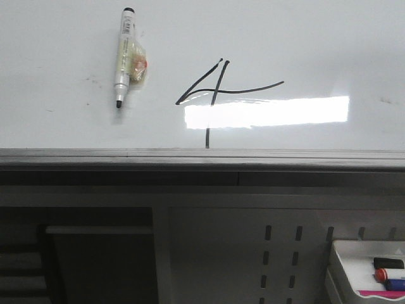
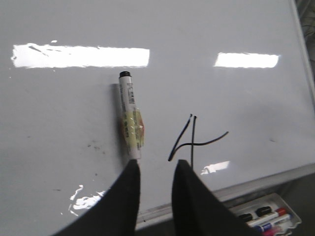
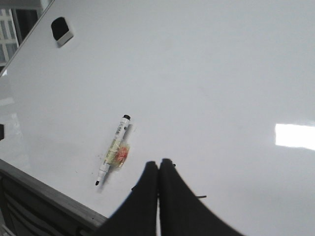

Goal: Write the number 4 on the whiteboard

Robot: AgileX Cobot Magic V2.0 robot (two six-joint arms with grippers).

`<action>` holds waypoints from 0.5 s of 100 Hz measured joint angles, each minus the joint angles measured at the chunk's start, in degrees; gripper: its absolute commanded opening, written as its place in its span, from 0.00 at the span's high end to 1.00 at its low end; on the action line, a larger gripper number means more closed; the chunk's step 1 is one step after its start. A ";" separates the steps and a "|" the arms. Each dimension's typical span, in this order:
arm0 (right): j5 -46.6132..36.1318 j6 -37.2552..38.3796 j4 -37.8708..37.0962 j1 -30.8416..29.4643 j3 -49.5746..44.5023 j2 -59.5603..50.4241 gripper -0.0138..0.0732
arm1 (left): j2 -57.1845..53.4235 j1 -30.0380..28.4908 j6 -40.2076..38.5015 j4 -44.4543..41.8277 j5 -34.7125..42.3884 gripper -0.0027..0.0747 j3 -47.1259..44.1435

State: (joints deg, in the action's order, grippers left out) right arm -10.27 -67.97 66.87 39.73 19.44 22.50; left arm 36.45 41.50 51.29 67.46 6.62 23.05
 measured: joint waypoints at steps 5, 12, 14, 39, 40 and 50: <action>-0.08 0.00 0.59 0.00 -1.86 -3.61 0.92 | -4.80 0.00 0.24 -0.04 -1.53 0.99 -2.31; -0.08 0.00 1.30 0.00 -3.88 -7.48 0.92 | -10.84 0.00 0.32 -0.28 -3.44 0.99 -5.07; -0.08 0.00 1.40 0.00 -4.32 -8.16 0.92 | -12.49 0.00 0.32 -0.28 -3.86 0.99 -5.75; 1.83 0.00 1.82 0.00 -5.47 -14.89 0.92 | -25.37 0.00 0.36 -0.49 -5.55 0.99 -9.57; 1.83 0.00 1.82 0.00 -5.47 -15.00 0.92 | -25.53 0.00 0.36 -0.49 -5.66 0.99 -9.56; 2.19 0.00 1.82 0.00 -5.47 -15.12 0.92 | -26.71 0.00 0.36 -0.49 -5.65 0.99 -9.67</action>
State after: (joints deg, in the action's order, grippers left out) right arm -8.07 -67.97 68.68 39.73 13.98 7.38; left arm 9.74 41.50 51.65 66.97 0.97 13.38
